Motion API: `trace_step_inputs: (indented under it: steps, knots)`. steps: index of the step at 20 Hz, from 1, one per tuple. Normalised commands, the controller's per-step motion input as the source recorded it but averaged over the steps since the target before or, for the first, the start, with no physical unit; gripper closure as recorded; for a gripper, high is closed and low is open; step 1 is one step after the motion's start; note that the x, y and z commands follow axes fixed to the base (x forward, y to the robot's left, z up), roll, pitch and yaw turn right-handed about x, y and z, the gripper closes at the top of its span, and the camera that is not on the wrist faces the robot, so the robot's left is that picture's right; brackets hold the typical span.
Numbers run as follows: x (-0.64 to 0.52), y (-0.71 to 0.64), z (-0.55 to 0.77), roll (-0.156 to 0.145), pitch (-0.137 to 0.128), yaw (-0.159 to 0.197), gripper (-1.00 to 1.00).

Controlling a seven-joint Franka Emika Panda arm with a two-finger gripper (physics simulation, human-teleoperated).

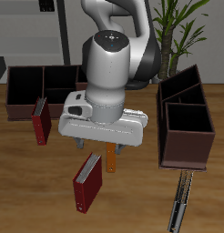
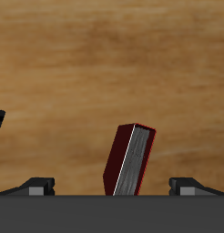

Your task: Place the left red book into the back desk caddy's left compartment and place the right red book into the left desk caddy's right compartment and place the orange book into the left desk caddy's back compartment

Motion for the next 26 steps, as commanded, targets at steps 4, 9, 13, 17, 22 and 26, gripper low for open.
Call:
trace_step_inputs:
  steps: [4,9,13,17,22,26]
  knots:
    - [0.07,-0.23,-0.14,0.004,-0.027,-0.034,-1.0]
    - [0.09,-0.2,-0.08,-0.012,-0.027,-0.028,-1.0]
    - [0.03,-0.05,-0.12,0.01,0.002,-0.001,-1.0]
    - [0.07,-0.06,-0.24,-0.022,0.021,-0.027,-1.0]
    - [-0.01,0.04,-0.25,0.006,0.014,-0.021,-1.0]
    - [0.1,-0.19,-0.25,-0.028,0.025,-0.028,-1.0]
